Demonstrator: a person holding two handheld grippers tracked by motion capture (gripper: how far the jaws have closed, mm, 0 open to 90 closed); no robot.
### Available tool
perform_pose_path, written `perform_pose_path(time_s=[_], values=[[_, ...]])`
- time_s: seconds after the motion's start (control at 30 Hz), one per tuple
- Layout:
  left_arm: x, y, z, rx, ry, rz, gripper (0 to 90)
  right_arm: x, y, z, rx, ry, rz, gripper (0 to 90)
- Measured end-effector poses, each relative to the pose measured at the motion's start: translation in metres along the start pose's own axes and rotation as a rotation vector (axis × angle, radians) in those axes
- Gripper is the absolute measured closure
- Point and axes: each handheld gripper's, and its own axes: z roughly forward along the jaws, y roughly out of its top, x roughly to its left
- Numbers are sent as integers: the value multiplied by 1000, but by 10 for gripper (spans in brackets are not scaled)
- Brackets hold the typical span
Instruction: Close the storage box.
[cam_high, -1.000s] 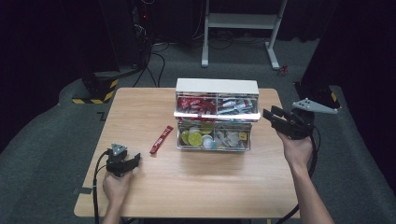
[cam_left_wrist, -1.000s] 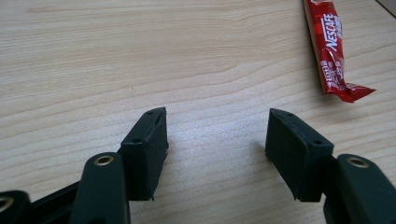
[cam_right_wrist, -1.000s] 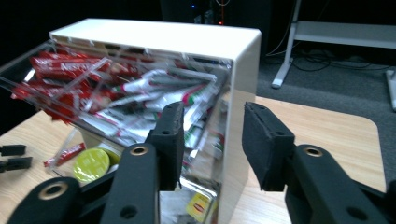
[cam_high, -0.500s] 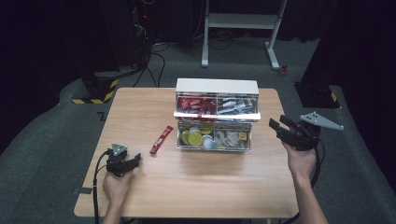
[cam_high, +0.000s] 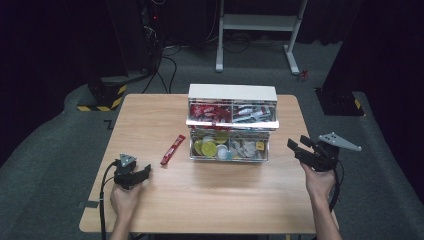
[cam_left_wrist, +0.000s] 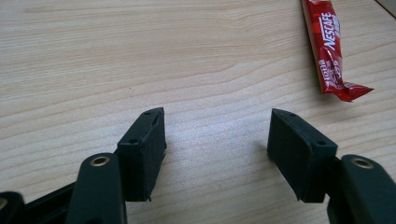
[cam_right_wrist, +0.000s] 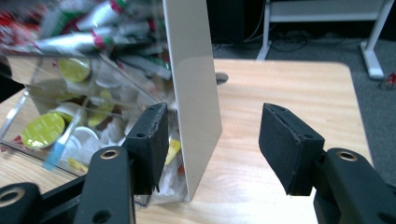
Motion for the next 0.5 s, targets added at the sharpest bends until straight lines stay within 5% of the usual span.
perform_pose_path(time_s=[0.27,0.5], values=[[0,0,0,4,0,3,370,-5,-26,22,57,-35,10,418],[-1,0,0,5,1,10,363,-11,-57,51,160,-110,23,389]])
